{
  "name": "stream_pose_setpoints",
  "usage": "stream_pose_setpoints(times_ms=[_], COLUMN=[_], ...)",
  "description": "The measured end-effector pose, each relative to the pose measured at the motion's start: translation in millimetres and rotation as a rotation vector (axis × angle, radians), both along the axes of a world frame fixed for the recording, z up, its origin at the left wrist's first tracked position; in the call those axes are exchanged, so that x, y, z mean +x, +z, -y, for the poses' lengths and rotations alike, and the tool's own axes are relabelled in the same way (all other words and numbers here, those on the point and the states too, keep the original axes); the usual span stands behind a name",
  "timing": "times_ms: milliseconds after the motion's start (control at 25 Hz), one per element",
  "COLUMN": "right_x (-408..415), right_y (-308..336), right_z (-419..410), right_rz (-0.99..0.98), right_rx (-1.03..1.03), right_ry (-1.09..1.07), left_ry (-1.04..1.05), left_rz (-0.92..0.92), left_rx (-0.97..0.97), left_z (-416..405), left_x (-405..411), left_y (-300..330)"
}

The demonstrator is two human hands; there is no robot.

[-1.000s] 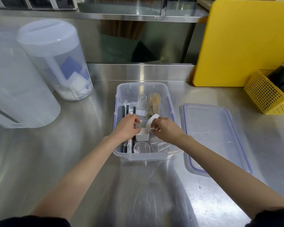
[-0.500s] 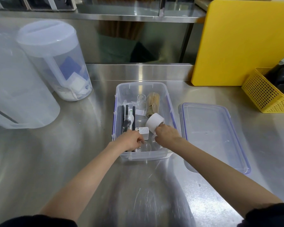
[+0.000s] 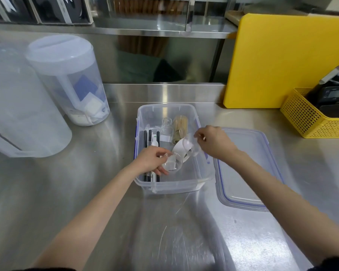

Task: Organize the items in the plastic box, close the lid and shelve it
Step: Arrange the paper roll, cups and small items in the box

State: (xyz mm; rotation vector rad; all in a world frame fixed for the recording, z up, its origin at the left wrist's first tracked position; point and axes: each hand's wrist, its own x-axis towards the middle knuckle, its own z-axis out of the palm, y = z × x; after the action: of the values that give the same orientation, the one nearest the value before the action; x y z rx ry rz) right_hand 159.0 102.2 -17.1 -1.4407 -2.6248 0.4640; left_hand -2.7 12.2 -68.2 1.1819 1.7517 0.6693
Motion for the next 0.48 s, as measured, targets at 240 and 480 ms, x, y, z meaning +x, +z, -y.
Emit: stream_pose_setpoints(times_ms=[240,480], right_x=[-2.5,-10.4], right_y=[30.5,9.8], right_z=[16.1,33.4], right_rz=[-0.41,-0.284], right_rx=[-0.24,-0.168], right_ry=[0.049,0.114], left_ry=[0.098,0.113], left_rz=[0.186,0.207], left_rx=[-0.001,-0.006], left_z=[8.6,19.0], left_x=[5.8,10.5], left_y=[14.3,20.3])
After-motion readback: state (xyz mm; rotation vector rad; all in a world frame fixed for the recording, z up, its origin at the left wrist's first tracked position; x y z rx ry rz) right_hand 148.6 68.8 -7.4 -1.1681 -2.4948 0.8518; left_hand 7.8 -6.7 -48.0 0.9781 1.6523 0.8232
